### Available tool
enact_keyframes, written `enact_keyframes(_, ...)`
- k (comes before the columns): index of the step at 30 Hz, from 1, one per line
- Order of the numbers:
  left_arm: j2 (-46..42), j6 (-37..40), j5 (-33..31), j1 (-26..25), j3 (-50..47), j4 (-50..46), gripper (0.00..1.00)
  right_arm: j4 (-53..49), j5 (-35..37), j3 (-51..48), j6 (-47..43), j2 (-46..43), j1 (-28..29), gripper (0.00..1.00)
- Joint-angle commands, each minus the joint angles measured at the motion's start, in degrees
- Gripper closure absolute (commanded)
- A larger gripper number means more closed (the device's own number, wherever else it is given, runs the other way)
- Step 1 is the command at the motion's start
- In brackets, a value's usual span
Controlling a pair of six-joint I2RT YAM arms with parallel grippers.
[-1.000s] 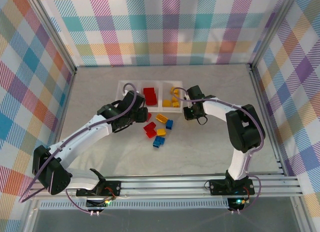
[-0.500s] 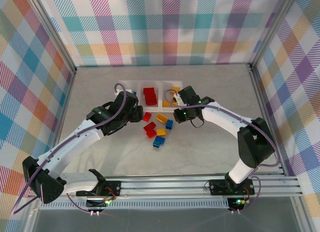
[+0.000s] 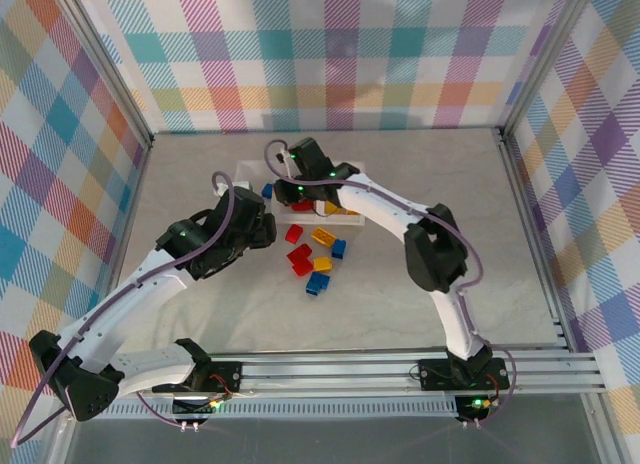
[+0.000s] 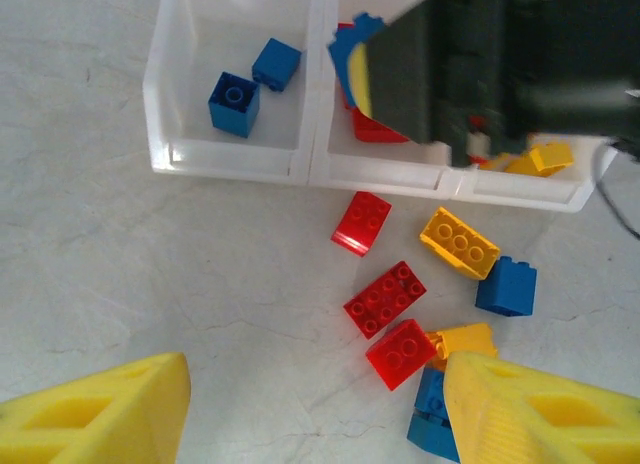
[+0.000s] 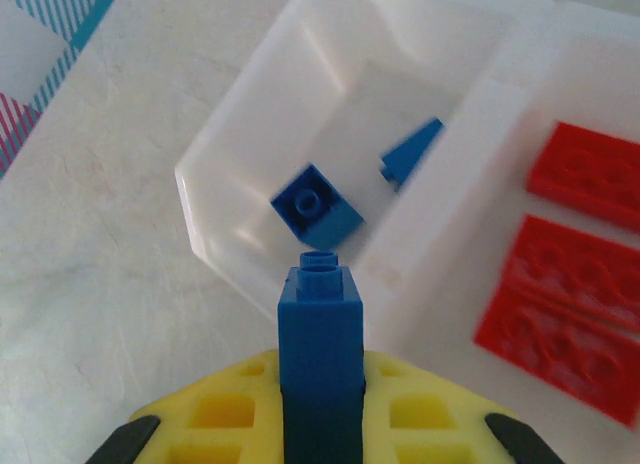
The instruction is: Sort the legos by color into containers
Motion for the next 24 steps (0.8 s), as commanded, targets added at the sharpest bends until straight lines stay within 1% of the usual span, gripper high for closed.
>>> enact_keyframes(1, -1.83, -1.83, -0.86, 0.47, -1.4, -1.79, 0.32, -2.44, -1.39, 9.23, 1.73, 5.78, 0.44, 0.84)
enact_keyframes(5, -1.45, -2.09, 0.22, 0.5, -1.89, -1.5, 0.32, -5.08, -1.19, 22.08, 3.5, 14.43, 0.52, 0.83)
enact_keyframes(6, -1.3, -2.09, 0.3, 0.51, -1.85, -1.64, 0.32, -6.61, -0.7, 26.19, 3.68, 16.9, 0.52, 0.81)
enact_keyframes(9, -1.4, -1.97, 0.51, 0.48, -2.03, -1.98, 0.32, -9.99, 0.88, 35.82, 4.06, 22.6, 0.54, 0.68)
enact_keyframes(11, -1.19, -1.58, 0.86, 0.5, -2.12, -2.04, 0.31, -9.92, 0.88, 38.26, 4.27, 24.3, 0.29, 0.56)
enact_keyframes(13, -0.62, -1.14, 1.55, 0.47, -1.82, -2.33, 0.31, -9.26, 0.8, 38.42, 4.68, 24.33, 0.04, 0.48)
enact_keyframes(14, -0.26, -0.9, 1.88, 0.51, -1.62, -2.59, 0.31, -9.29, 0.78, 38.37, 4.67, 24.2, -0.06, 0.46)
enact_keyframes(18, 1.29, 0.21, 4.56, 0.51, -1.91, -2.15, 0.31, -12.31, 2.73, 35.95, 2.59, 20.24, -0.16, 0.45)
enact_keyframes(20, 2.29, 0.7, 7.09, 0.42, -2.84, -0.79, 0.31, -12.11, 3.82, 30.12, 1.12, 15.48, -0.25, 0.45)
enact_keyframes(24, 4.14, 0.42, 10.55, -0.8, -5.85, 2.3, 0.32, -10.08, 7.21, 13.42, 0.7, 2.65, -1.82, 0.45)
